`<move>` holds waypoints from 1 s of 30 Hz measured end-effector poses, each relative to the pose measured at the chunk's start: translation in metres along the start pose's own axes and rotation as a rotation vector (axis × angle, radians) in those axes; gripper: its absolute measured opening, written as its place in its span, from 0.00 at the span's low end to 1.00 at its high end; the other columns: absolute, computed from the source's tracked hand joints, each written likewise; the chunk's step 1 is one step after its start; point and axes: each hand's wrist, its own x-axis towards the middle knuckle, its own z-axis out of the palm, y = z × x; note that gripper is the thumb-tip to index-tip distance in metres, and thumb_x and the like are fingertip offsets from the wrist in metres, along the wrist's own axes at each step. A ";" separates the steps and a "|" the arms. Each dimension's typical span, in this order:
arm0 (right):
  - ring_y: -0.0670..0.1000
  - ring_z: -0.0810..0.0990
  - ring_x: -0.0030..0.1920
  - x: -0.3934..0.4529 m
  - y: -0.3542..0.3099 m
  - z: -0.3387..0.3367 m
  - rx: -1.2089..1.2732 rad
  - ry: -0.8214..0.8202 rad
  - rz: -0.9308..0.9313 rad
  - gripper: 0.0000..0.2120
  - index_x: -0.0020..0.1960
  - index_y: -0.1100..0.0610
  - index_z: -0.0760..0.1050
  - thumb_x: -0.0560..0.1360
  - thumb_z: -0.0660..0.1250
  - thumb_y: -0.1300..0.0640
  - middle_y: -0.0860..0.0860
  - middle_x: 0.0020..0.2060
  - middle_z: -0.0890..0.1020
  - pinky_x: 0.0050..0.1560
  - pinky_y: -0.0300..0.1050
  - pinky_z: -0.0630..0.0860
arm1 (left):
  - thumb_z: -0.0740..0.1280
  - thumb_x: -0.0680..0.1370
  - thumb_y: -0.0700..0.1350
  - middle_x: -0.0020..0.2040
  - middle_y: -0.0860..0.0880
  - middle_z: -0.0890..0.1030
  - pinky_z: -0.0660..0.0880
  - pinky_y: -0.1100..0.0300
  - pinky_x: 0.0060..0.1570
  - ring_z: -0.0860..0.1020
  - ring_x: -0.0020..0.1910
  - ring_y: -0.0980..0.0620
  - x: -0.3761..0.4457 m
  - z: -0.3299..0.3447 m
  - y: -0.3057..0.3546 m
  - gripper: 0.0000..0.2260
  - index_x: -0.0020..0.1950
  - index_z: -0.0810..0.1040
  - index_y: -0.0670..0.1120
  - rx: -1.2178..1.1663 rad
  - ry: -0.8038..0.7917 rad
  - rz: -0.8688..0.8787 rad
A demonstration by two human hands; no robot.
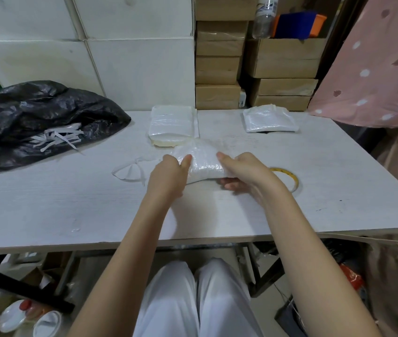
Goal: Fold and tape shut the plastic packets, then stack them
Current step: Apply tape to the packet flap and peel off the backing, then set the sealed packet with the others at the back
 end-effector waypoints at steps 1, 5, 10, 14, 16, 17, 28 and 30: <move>0.49 0.80 0.27 0.001 -0.004 -0.007 0.072 -0.014 0.001 0.20 0.48 0.63 0.72 0.75 0.65 0.45 0.58 0.42 0.82 0.24 0.35 0.72 | 0.56 0.80 0.57 0.42 0.44 0.78 0.74 0.56 0.34 0.81 0.35 0.42 0.007 -0.003 0.003 0.21 0.54 0.68 0.38 -0.062 -0.004 -0.003; 0.49 0.78 0.27 0.018 -0.022 -0.031 0.023 0.051 -0.029 0.17 0.40 0.60 0.71 0.75 0.67 0.47 0.53 0.33 0.78 0.23 0.34 0.72 | 0.61 0.78 0.55 0.35 0.46 0.74 0.81 0.50 0.39 0.78 0.34 0.47 0.039 -0.007 0.025 0.22 0.55 0.72 0.35 -0.220 -0.065 0.010; 0.52 0.74 0.31 0.060 -0.044 -0.047 -0.291 0.221 -0.082 0.16 0.47 0.59 0.68 0.75 0.63 0.46 0.52 0.36 0.72 0.38 0.42 0.72 | 0.57 0.79 0.54 0.33 0.47 0.73 0.76 0.59 0.32 0.76 0.28 0.49 0.075 -0.007 0.064 0.18 0.37 0.67 0.43 -0.008 -0.096 0.052; 0.57 0.77 0.43 0.088 -0.064 -0.057 -0.504 0.275 -0.114 0.14 0.49 0.59 0.67 0.76 0.61 0.47 0.50 0.34 0.71 0.49 0.47 0.75 | 0.55 0.79 0.55 0.30 0.47 0.73 0.72 0.60 0.36 0.76 0.26 0.46 0.106 -0.007 0.083 0.18 0.35 0.66 0.44 0.139 -0.097 0.065; 0.56 0.77 0.42 0.101 -0.073 -0.063 -0.572 0.277 -0.091 0.12 0.49 0.58 0.64 0.76 0.61 0.49 0.50 0.35 0.71 0.49 0.47 0.74 | 0.56 0.78 0.53 0.27 0.46 0.73 0.75 0.58 0.45 0.76 0.29 0.44 0.123 -0.008 0.090 0.17 0.34 0.67 0.43 0.161 -0.127 0.058; 0.54 0.76 0.39 0.108 -0.077 -0.065 -0.605 0.283 -0.078 0.12 0.48 0.58 0.64 0.76 0.61 0.50 0.50 0.35 0.70 0.46 0.46 0.73 | 0.56 0.77 0.52 0.26 0.46 0.73 0.75 0.58 0.46 0.75 0.30 0.44 0.130 -0.008 0.094 0.17 0.33 0.67 0.43 0.169 -0.140 0.055; 0.54 0.72 0.39 0.178 -0.072 -0.068 -0.741 0.220 -0.071 0.10 0.43 0.59 0.66 0.78 0.60 0.53 0.52 0.35 0.69 0.31 0.43 0.65 | 0.56 0.79 0.53 0.30 0.47 0.73 0.69 0.58 0.41 0.72 0.33 0.48 0.199 0.022 0.097 0.16 0.40 0.68 0.42 0.287 -0.155 0.097; 0.55 0.73 0.42 0.182 -0.066 -0.065 -0.750 0.227 -0.080 0.09 0.45 0.59 0.66 0.78 0.60 0.53 0.53 0.37 0.71 0.32 0.44 0.66 | 0.55 0.79 0.53 0.34 0.47 0.73 0.69 0.56 0.45 0.73 0.39 0.45 0.202 0.029 0.094 0.15 0.46 0.70 0.42 0.317 -0.151 0.100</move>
